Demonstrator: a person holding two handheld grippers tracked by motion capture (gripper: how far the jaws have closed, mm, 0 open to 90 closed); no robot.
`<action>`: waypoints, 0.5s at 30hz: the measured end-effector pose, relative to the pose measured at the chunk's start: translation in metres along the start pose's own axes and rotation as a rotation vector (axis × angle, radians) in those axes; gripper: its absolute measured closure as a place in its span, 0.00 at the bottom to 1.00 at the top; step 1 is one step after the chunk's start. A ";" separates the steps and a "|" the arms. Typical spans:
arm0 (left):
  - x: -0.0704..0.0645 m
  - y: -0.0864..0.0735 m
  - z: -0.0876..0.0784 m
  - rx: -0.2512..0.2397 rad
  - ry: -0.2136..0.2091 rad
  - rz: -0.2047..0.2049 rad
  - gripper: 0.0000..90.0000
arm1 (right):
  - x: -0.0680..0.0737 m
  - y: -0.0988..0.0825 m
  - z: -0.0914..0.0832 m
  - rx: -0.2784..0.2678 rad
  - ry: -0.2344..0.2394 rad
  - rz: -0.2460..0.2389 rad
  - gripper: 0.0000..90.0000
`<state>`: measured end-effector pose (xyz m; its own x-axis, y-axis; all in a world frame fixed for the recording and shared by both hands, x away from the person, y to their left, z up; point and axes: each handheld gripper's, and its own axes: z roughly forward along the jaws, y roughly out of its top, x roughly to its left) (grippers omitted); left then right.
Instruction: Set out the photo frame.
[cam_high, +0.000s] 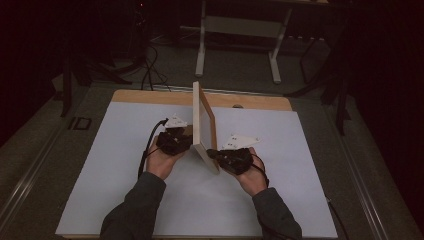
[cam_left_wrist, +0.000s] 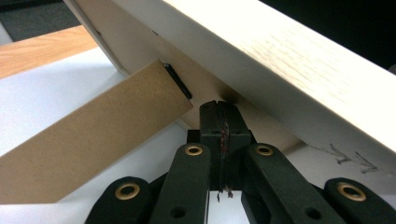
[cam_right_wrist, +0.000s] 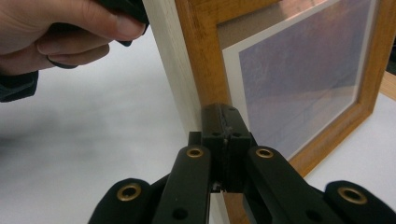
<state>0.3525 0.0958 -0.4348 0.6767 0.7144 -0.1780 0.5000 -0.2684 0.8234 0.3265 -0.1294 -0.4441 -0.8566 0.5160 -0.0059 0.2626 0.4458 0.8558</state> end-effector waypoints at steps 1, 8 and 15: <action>0.000 0.000 0.000 0.000 0.000 0.000 1.00 | 0.000 0.000 0.000 0.000 0.000 0.000 1.00; 0.003 -0.002 -0.002 -0.004 -0.011 -0.006 1.00 | 0.005 0.004 0.005 0.003 0.013 -0.009 1.00; 0.005 -0.004 -0.005 -0.002 -0.034 -0.006 1.00 | 0.009 0.007 0.010 0.001 0.027 -0.015 1.00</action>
<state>0.3509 0.1037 -0.4360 0.6915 0.6938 -0.2011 0.5032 -0.2629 0.8232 0.3247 -0.1141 -0.4429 -0.8720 0.4894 -0.0054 0.2495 0.4540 0.8554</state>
